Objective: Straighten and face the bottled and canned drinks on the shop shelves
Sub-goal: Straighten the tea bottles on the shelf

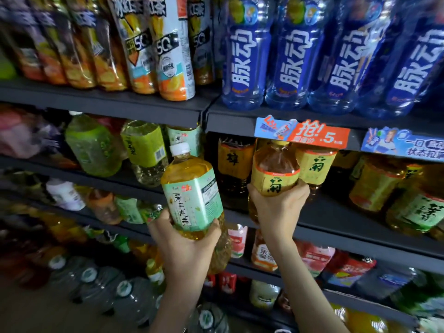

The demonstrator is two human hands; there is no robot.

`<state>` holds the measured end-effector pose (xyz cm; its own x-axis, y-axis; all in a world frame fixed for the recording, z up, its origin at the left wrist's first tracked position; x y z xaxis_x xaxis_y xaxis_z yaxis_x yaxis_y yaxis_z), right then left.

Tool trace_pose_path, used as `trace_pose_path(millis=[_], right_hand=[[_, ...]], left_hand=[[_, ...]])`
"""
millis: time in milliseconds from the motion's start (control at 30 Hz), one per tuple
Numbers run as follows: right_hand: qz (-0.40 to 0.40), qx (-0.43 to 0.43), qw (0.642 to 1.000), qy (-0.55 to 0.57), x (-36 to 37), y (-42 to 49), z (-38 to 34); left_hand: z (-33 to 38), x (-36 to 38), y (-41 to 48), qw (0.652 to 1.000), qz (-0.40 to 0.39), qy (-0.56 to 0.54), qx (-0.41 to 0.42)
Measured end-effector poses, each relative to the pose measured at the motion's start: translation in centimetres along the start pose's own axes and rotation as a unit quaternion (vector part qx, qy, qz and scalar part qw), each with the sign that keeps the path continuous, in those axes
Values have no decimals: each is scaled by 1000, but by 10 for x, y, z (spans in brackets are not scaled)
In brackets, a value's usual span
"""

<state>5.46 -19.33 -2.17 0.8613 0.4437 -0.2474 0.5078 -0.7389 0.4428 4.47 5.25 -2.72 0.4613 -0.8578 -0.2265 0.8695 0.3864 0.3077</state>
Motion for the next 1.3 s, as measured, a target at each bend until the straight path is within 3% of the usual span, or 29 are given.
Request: trace_pose_path(millis=[133,300,367,433,567,667,933,1033,1133,1300], right_hand=[[-15,-11,999,-29,14,10,1],[-70,-36,970,-229,15,8,12],[-79,-26,981,-176,1,-3,10],[-107,-14,993,-49,-18,-18,-3],[-312,38,942,115,-32,-55,-38],[-352,44,925,135,-47,-63,-34],[-156,178,960,149,-133,-38,45],[-80,200,967,139,-176,-21,68],[-24,181,978,97,-217,0,82],[38,134,984,113,-262,32,99]], left_hand=[[2,2,5,1000,0,2,11],[10,8,4,999,-38,23,10],[17,11,3,998,-54,29,30],[23,17,-1,996,-69,30,46],[34,32,-20,990,-113,42,73],[42,52,-45,981,-158,48,97],[86,127,-123,925,-321,18,204],[109,162,-148,861,-460,-3,215],[121,195,-163,803,-574,-83,140],[126,247,-168,875,-455,-94,135]])
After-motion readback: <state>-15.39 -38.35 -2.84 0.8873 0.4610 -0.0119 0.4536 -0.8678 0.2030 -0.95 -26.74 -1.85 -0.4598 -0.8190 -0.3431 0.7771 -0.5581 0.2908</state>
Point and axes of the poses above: each hand's wrist, its own y-axis towards the middle knuckle, its own x-axis out of the palm, z = x × y, the point moved 8 cm from there along y, towards the middle knuckle, and after that the axes turned 2 degrees about -x, right-handed, at the moved point
